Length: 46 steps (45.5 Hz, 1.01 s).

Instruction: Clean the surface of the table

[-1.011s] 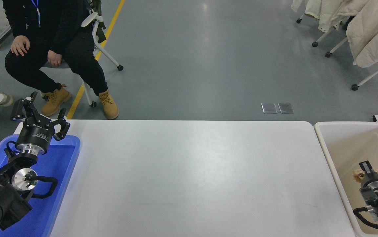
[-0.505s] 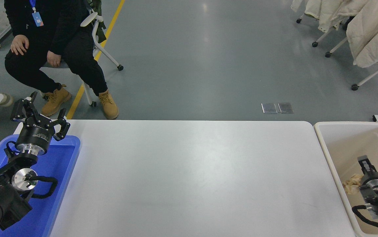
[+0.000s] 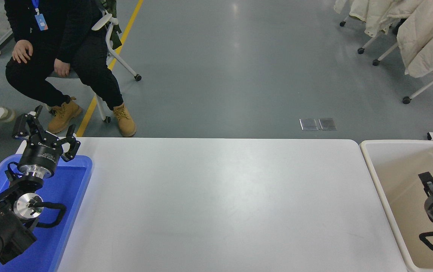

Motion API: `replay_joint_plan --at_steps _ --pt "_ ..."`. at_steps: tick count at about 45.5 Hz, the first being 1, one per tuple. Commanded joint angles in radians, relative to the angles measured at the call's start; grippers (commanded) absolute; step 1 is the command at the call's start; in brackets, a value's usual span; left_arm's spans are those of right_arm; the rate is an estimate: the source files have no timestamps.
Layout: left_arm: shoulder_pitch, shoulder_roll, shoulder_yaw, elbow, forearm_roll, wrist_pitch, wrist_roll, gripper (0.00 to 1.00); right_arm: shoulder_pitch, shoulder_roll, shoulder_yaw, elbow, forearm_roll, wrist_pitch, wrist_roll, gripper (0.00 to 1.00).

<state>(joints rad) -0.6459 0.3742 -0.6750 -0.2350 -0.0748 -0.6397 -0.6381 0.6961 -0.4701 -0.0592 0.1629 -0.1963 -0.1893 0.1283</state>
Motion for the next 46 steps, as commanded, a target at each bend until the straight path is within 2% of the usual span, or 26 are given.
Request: replay_joint_plan --at_steps 1,10,23,31,40,46 --pt "0.0 0.0 0.0 -0.001 0.0 0.0 0.0 1.0 0.069 -0.234 0.116 0.239 0.0 0.002 0.021 1.0" --pt "0.0 0.0 0.0 0.0 0.0 0.0 0.0 1.0 0.072 -0.432 0.358 0.576 -0.002 0.005 0.024 1.0" --pt "0.0 0.0 0.0 0.0 0.0 0.0 0.0 1.0 0.062 -0.435 0.481 0.727 -0.002 0.005 0.024 1.0" --pt "0.0 0.0 0.0 0.0 0.0 -0.002 0.0 1.0 0.043 -0.338 0.602 0.771 0.0 0.004 0.024 1.0" --pt "0.0 0.0 0.0 0.0 0.0 0.0 0.0 1.0 -0.021 -0.157 0.742 0.759 -0.003 -0.009 0.034 1.0" --pt "0.0 0.0 0.0 0.0 0.0 0.0 0.0 1.0 -0.061 -0.026 0.811 0.732 -0.003 -0.012 0.076 1.0"
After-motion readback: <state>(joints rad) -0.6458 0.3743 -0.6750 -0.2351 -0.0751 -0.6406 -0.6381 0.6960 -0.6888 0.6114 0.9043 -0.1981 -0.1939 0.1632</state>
